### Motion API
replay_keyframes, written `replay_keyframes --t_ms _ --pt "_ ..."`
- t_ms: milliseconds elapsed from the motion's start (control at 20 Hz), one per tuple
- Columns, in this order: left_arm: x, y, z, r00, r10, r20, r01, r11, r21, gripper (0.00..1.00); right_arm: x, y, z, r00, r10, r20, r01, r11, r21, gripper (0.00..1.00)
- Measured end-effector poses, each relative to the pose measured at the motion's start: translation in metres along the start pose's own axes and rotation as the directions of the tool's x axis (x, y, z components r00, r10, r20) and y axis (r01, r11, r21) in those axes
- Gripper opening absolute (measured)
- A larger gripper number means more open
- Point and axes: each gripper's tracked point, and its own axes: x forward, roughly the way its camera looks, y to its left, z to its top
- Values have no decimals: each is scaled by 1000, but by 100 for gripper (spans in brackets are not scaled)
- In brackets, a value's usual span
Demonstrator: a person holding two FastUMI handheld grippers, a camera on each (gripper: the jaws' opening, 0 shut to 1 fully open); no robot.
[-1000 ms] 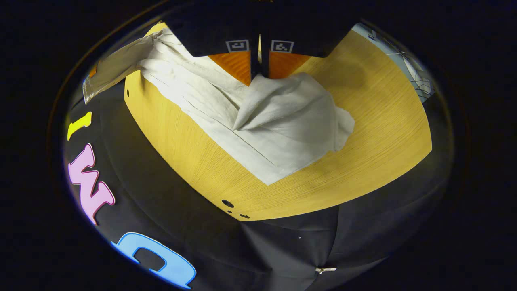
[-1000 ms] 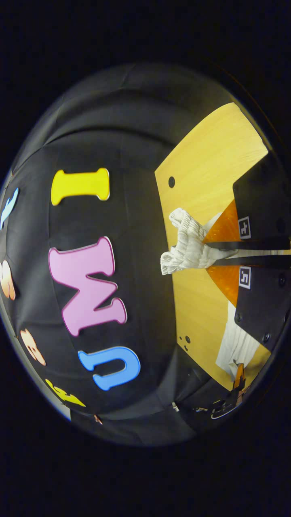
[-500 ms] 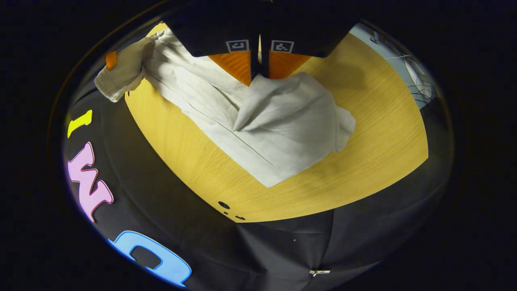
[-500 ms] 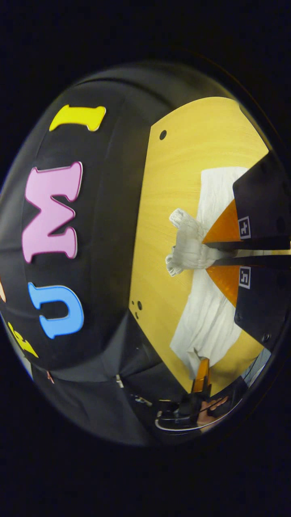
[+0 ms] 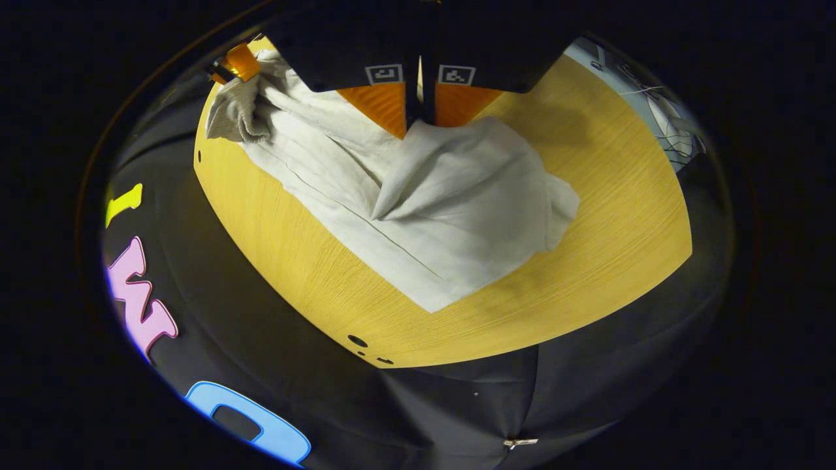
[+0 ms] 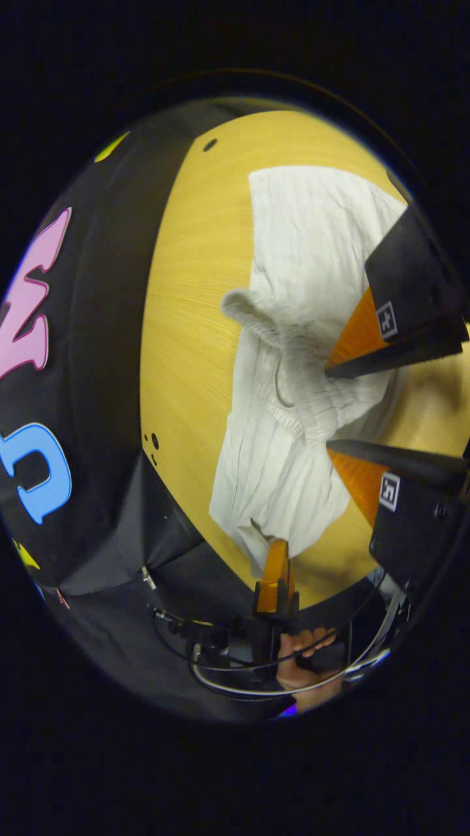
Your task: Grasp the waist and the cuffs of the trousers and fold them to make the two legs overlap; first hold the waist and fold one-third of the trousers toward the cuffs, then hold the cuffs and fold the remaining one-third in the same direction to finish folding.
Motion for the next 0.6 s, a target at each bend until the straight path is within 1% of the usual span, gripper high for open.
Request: replay_keyframes --t_ms 50,100,150,200,350,450,600 --pt "1 0 1 1000 0 -3 0 1000 2 6 -4 11 4 999 30 22 -31 999 38 67" --pt "2 0 0 1000 -1 -4 1 1000 5 2 1 17 9 998 51 43 -54 996 65 89" --pt "1 0 1 1000 -2 -3 2 1000 7 6 -1 16 13 997 56 60 -61 995 79 80" --pt "0 -1 2 1000 -6 4 6 1000 9 6 -5 13 17 996 45 75 -52 995 90 83" --pt "-4 -6 8 999 -29 24 28 999 14 6 -20 -10 22 994 -20 106 7 993 115 82" --pt "-11 -12 15 997 -58 42 57 998 26 6 -33 -34 17 991 -68 112 54 990 128 82" --pt "-27 -27 37 990 -99 101 93 994 61 6 -58 -71 6 983 -139 123 117 978 172 82"
